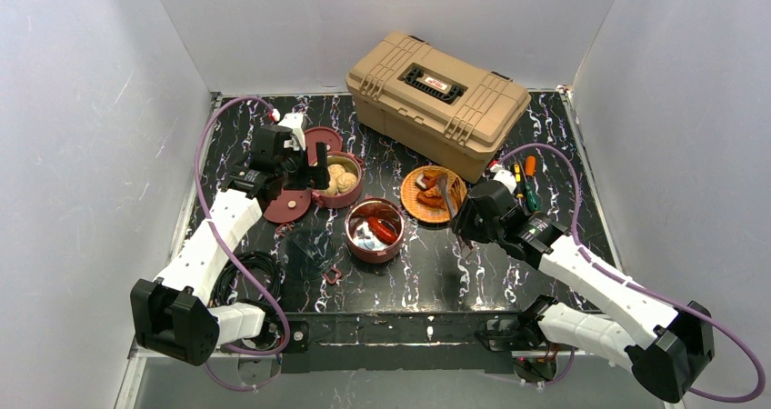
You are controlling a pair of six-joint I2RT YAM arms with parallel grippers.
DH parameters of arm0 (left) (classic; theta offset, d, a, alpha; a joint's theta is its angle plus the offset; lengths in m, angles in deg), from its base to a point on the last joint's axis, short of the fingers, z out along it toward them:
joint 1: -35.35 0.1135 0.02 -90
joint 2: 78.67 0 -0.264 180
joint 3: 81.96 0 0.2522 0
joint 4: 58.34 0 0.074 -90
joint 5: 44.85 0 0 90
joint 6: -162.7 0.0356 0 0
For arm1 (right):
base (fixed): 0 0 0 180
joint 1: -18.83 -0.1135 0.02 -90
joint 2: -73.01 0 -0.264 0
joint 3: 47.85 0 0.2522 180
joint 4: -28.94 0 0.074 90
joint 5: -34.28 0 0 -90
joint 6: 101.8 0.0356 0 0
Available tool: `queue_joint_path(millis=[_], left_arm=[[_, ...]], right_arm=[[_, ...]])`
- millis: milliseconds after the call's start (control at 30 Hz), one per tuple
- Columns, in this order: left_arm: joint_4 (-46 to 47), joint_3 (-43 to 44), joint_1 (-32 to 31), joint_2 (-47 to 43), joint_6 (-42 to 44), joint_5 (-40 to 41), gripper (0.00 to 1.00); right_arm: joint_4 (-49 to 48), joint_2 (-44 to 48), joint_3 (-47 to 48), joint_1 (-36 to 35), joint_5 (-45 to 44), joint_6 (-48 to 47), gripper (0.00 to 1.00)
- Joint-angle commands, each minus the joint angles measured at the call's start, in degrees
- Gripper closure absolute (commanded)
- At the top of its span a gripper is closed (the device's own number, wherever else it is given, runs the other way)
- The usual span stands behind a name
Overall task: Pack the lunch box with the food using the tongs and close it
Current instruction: Pick up the fake food from the plate.
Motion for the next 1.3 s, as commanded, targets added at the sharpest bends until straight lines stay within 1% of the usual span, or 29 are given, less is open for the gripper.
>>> queue_joint_path(millis=[0, 233, 400, 600, 867, 1033, 1133, 1200, 1267], left_arm=[[-1.4, 1.9, 0.2, -0.4, 0.0, 0.1, 0.02], [-1.3, 1.8, 0.3, -1.4, 0.1, 1.0, 0.02], [-1.1, 1.6, 0.2, -1.7, 0.1, 1.2, 0.02], [-1.1, 1.6, 0.3, -2.0, -0.1, 1.0, 0.02], [-0.7, 1.4, 0.2, -2.1, -0.6, 0.1, 0.02], [-0.7, 1.4, 0.3, -2.0, -0.8, -0.5, 0.02], [-0.1, 1.0, 0.2, -1.9, -0.9, -0.9, 0.02], [-0.2, 1.1, 0.2, -1.3, -1.0, -0.9, 0.02], [-0.6, 1.5, 0.3, -1.0, -1.0, -2.7, 0.02]], right_arm=[[-2.3, 1.8, 0.4, 0.2, 0.1, 1.1, 0.59], [0.9, 5.2, 2.2, 0.3, -3.9, 1.1, 0.7], [-0.5, 5.7, 1.6, 0.2, -3.5, 1.3, 0.75], [-0.8, 5.8, 2.9, 0.2, -3.7, 0.5, 0.8], [2.9, 8.6, 7.5, 0.3, -8.2, -3.9, 0.83], [0.4, 8.2, 9.6, 0.2, -2.4, -11.0, 0.84], [-4.0, 7.8, 10.4, 0.2, 5.7, -16.0, 0.84], [-5.0, 6.5, 11.8, 0.2, 10.6, -18.6, 0.84], [-5.9, 5.2, 12.9, 0.2, 15.3, -19.8, 0.84]])
